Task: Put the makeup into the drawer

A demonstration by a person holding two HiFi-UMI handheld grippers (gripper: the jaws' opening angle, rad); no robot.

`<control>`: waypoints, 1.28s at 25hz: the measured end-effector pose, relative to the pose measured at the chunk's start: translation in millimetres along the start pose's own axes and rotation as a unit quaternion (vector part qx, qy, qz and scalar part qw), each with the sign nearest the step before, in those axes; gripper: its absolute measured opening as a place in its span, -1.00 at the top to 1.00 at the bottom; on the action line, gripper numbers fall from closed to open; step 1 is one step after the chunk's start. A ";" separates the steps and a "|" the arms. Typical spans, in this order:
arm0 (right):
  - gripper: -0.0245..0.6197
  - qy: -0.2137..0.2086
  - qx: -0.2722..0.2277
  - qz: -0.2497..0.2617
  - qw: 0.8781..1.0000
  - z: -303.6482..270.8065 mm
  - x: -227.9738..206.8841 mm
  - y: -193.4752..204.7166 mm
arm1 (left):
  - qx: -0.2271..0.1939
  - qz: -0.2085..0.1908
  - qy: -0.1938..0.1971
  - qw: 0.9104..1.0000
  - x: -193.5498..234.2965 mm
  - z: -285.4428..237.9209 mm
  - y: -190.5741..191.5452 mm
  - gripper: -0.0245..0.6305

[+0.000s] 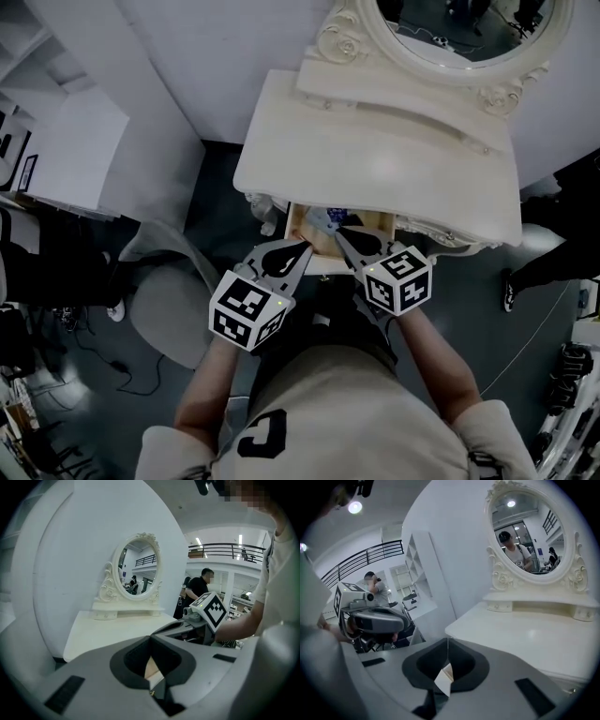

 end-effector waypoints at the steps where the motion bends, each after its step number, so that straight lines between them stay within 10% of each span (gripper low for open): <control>1: 0.83 -0.002 -0.004 0.003 1.000 2.7 6.5 -2.2 | -0.001 -0.003 0.005 1.000 -1.4 1.5 0.1 0.76; 13: 0.83 0.024 -0.055 0.001 0.998 73.5 29.9 -4.3 | -0.009 -0.039 0.082 0.996 -41.6 -21.0 -12.0 0.76; 32: 0.83 0.001 -0.097 0.013 0.995 167.0 17.7 15.7 | -0.022 -0.059 0.089 0.994 -140.1 -46.0 -7.3 0.76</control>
Point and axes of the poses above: the fingertips, and each gripper's own axes: z backward along the fingers, x to its left, y out of its underside, the point moved 10 cm from there along z, backward along the fingers, and after that the axes turned 6 degrees about -x, right-handed, at the moved point
